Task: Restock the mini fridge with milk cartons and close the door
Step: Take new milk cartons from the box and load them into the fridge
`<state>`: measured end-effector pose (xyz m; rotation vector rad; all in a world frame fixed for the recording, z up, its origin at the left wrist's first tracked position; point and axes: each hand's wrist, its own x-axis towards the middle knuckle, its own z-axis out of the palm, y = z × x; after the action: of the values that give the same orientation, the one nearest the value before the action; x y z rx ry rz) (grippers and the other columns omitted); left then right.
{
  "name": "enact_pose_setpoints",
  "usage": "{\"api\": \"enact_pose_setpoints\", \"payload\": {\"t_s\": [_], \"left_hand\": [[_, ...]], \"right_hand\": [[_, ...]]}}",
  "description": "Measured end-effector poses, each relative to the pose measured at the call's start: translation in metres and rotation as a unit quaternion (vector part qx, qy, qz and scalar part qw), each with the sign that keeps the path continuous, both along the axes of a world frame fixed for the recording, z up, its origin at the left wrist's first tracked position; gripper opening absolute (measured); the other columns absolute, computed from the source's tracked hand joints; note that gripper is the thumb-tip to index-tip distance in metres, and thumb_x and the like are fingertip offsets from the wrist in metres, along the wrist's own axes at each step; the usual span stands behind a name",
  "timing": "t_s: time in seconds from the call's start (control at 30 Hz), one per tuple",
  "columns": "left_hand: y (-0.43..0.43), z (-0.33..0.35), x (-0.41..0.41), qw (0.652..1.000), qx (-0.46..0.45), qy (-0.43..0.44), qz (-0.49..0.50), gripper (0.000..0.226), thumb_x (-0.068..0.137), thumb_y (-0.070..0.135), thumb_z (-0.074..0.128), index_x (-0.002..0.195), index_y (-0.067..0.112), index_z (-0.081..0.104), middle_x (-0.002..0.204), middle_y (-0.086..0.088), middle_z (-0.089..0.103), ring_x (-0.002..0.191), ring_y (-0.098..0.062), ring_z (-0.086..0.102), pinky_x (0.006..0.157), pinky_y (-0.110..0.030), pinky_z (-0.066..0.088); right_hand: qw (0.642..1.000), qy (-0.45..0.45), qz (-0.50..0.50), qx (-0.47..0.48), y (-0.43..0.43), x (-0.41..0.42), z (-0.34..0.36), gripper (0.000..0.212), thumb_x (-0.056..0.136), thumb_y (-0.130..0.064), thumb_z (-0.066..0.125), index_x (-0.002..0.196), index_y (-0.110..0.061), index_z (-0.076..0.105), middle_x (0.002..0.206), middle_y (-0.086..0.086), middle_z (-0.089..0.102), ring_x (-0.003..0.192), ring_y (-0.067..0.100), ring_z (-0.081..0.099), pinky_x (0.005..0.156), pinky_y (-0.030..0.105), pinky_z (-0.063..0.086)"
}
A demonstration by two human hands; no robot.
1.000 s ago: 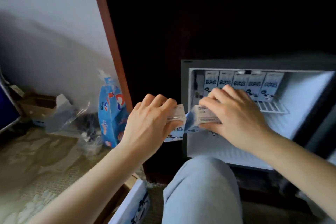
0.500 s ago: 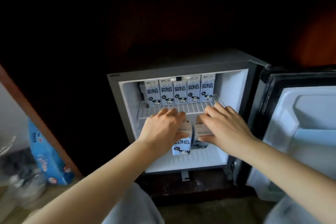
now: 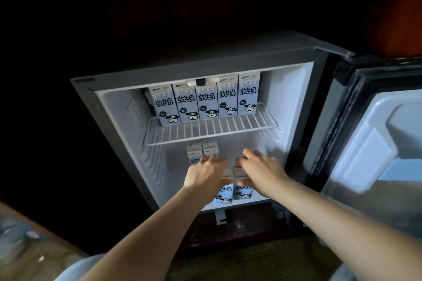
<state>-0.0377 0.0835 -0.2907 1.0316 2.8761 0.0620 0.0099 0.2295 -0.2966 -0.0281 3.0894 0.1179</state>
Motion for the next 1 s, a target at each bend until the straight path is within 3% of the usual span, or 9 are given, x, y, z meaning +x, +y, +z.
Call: {"api": "enact_pose_setpoints", "payload": {"t_s": [0.07,0.33,0.5,0.63,0.7,0.8,0.9,1.0], "left_hand": [[0.005,-0.013,-0.009,1.0,-0.006,-0.008,0.005,0.043,0.09,0.036,0.057,0.128,0.02,0.043,0.129,-0.002,0.049,0.119,-0.024,0.047,0.088,-0.039,0.049],[0.014,-0.05,-0.033,0.995,0.046,-0.064,0.055,0.04,0.089,0.03,0.06,0.124,0.017,0.046,0.124,-0.004,0.053,0.108,-0.026,0.057,0.088,-0.042,0.051],[0.013,-0.071,-0.039,0.988,0.092,-0.091,0.085,0.042,0.089,0.016,0.061,0.127,0.018,0.041,0.122,-0.006,0.054,0.101,-0.028,0.062,0.083,-0.04,0.052],[0.013,-0.083,-0.04,0.968,0.173,-0.125,0.135,0.042,0.089,0.013,0.061,0.128,0.02,0.045,0.121,-0.004,0.054,0.104,-0.028,0.06,0.083,-0.037,0.048],[0.015,-0.084,-0.039,0.954,0.215,-0.132,0.16,0.039,0.089,0.015,0.061,0.126,0.017,0.047,0.12,-0.004,0.056,0.105,-0.027,0.059,0.083,-0.036,0.046],[0.016,-0.091,-0.037,0.922,0.273,-0.152,0.227,0.042,0.087,0.017,0.063,0.125,0.012,0.046,0.119,-0.006,0.059,0.104,-0.027,0.06,0.084,-0.036,0.047],[0.015,-0.106,-0.032,0.889,0.283,-0.215,0.289,0.027,0.092,0.016,0.056,0.117,0.008,0.05,0.113,-0.01,0.064,0.1,-0.027,0.061,0.081,-0.035,0.048],[0.015,-0.123,-0.027,0.872,0.281,-0.25,0.315,0.023,0.096,0.016,0.046,0.112,0.006,0.059,0.109,-0.014,0.067,0.099,-0.03,0.061,0.081,-0.036,0.049]], "right_hand": [[1.0,-0.022,-0.008,-0.005,0.0,-0.011,-0.012,0.041,0.087,-0.026,0.065,0.122,-0.016,0.047,0.117,0.005,0.044,0.102,0.025,0.054,0.062,0.035,0.046],[0.999,-0.026,-0.003,-0.038,0.006,-0.04,-0.046,0.034,0.089,-0.019,0.06,0.12,-0.014,0.047,0.122,0.006,0.044,0.089,0.029,0.063,0.058,0.031,0.038],[0.994,-0.001,-0.012,-0.112,0.008,-0.048,-0.069,0.029,0.087,-0.019,0.063,0.113,-0.014,0.051,0.115,0.003,0.043,0.087,0.029,0.063,0.06,0.034,0.045],[0.987,0.037,-0.022,-0.155,0.01,-0.055,-0.088,0.033,0.085,-0.011,0.065,0.114,-0.017,0.053,0.116,0.001,0.043,0.084,0.024,0.063,0.06,0.031,0.044],[0.98,0.047,-0.037,-0.188,0.012,-0.056,-0.095,0.042,0.084,-0.01,0.066,0.122,-0.017,0.052,0.123,0.001,0.043,0.089,0.026,0.064,0.068,0.032,0.049],[0.956,0.072,-0.105,-0.264,0.011,-0.053,-0.101,0.064,0.083,-0.015,0.069,0.139,-0.02,0.038,0.134,0.003,0.043,0.1,0.029,0.063,0.08,0.035,0.05],[0.91,0.065,-0.196,-0.36,0.004,-0.048,-0.11,0.084,0.081,-0.024,0.072,0.147,-0.016,0.022,0.127,0.008,0.057,0.106,0.027,0.062,0.085,0.036,0.051],[0.878,0.064,-0.234,-0.412,-0.005,-0.042,-0.123,0.072,0.076,-0.028,0.076,0.135,-0.011,0.039,0.117,0.006,0.066,0.106,0.024,0.063,0.084,0.032,0.051]]}}
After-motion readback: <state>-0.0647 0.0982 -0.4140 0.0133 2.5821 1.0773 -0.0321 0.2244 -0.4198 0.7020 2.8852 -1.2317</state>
